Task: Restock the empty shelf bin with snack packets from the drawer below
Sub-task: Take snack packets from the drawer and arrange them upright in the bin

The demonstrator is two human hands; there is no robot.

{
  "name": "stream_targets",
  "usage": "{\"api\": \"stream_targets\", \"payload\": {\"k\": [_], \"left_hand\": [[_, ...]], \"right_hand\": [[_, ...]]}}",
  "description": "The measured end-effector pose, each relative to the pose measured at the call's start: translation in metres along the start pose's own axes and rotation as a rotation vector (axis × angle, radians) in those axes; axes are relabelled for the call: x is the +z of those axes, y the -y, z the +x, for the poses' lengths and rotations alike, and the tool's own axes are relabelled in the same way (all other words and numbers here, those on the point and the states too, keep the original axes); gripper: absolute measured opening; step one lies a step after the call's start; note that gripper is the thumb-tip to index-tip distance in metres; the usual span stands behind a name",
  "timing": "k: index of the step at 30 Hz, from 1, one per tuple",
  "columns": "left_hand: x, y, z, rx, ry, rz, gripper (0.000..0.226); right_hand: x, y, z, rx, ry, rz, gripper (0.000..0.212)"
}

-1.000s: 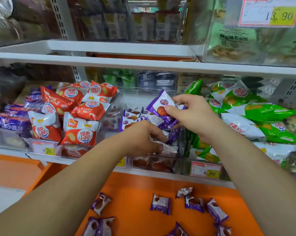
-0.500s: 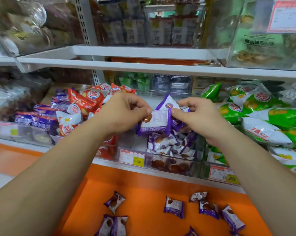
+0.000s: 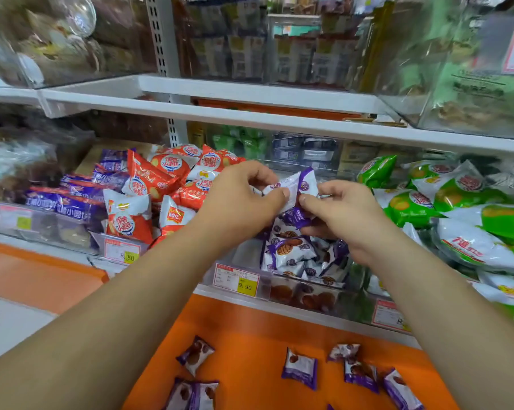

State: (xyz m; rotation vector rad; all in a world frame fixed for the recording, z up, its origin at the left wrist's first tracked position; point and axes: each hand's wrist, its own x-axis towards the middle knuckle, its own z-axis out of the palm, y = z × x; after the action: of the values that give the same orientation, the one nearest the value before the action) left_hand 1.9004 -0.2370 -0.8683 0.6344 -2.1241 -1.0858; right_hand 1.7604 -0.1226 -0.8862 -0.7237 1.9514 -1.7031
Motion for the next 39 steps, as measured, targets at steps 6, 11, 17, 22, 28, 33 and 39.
{"api": "stream_targets", "payload": {"k": [6, 11, 17, 22, 28, 33, 39], "left_hand": [[0.02, -0.007, -0.011, -0.289, 0.123, -0.368, 0.027], [0.015, -0.009, -0.014, -0.276, 0.222, -0.467, 0.026], [0.01, 0.0, -0.012, -0.04, 0.066, -0.172, 0.081], [0.005, 0.001, -0.009, 0.028, 0.024, -0.004, 0.098], [-0.032, -0.001, 0.006, 0.035, 0.022, 0.209, 0.093], [-0.049, -0.003, 0.007, -0.033, 0.048, 0.142, 0.054], [-0.05, -0.003, 0.009, -0.017, -0.061, 0.168, 0.053]], "right_hand": [[-0.002, 0.004, -0.005, -0.023, 0.037, 0.014, 0.017], [-0.008, 0.008, -0.007, 0.016, 0.073, 0.099, 0.017], [-0.006, 0.008, -0.008, 0.018, 0.102, 0.179, 0.021], [-0.005, 0.009, -0.008, 0.018, 0.117, 0.152, 0.025], [-0.003, 0.003, -0.003, 0.05, 0.028, 0.083, 0.022], [0.005, 0.007, -0.002, 0.11, 0.05, 0.153, 0.03], [0.011, 0.005, 0.001, 0.111, 0.098, 0.22, 0.026]]}}
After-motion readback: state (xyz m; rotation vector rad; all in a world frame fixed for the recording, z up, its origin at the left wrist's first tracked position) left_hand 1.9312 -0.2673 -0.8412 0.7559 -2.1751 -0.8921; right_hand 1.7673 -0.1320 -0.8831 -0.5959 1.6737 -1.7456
